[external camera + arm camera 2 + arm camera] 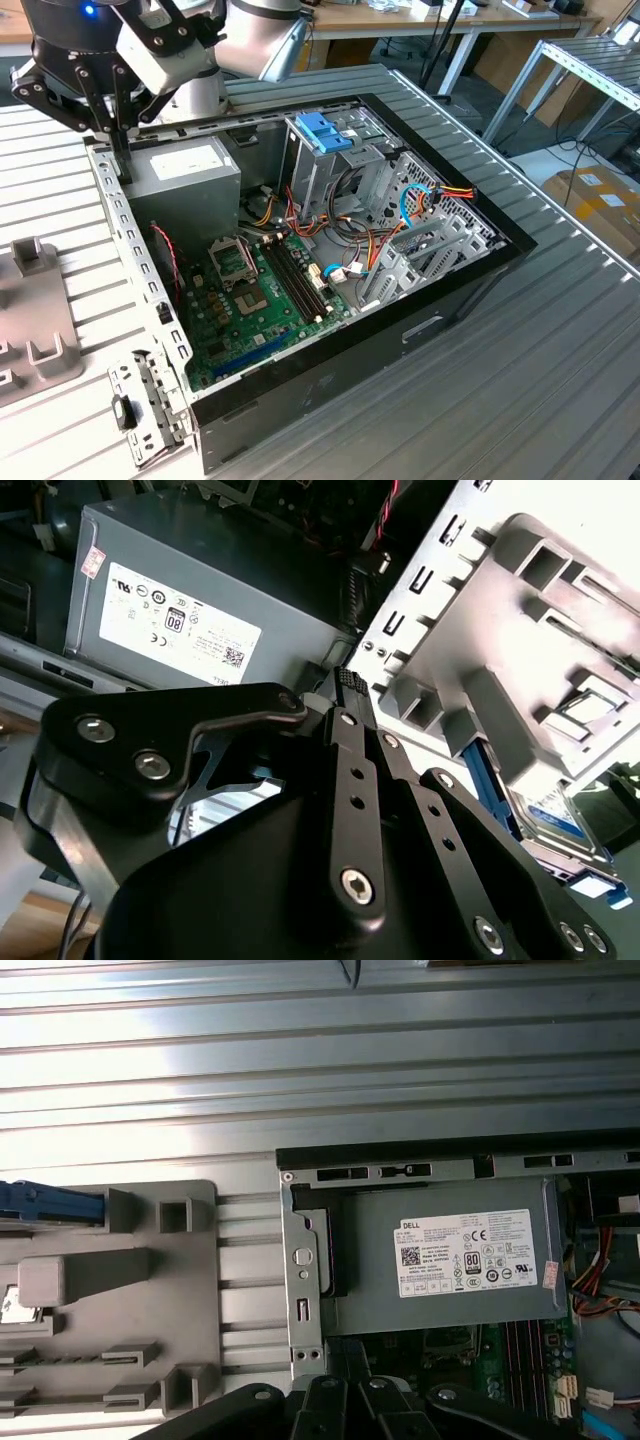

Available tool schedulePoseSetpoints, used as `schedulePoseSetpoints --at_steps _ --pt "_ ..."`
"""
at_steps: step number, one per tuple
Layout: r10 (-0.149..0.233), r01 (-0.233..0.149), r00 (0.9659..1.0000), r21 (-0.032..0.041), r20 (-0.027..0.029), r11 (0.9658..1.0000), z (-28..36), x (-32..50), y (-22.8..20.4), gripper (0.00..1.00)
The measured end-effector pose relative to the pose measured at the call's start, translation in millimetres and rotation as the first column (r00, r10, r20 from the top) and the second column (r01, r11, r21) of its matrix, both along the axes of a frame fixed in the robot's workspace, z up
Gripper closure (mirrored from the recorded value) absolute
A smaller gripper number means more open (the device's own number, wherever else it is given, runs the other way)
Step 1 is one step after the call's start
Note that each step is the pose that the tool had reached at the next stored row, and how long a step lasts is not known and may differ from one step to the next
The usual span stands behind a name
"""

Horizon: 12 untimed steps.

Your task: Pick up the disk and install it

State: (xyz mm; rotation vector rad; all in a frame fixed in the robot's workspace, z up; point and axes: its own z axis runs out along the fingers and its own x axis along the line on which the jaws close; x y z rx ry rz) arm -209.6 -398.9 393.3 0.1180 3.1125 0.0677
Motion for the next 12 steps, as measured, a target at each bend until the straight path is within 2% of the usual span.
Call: schedulePoseSetpoints --at_steps 12 --pt "0.000 0.000 1.0000 0.0000 0.0000 1.0000 0.0 -10.1 0.0 0.89"
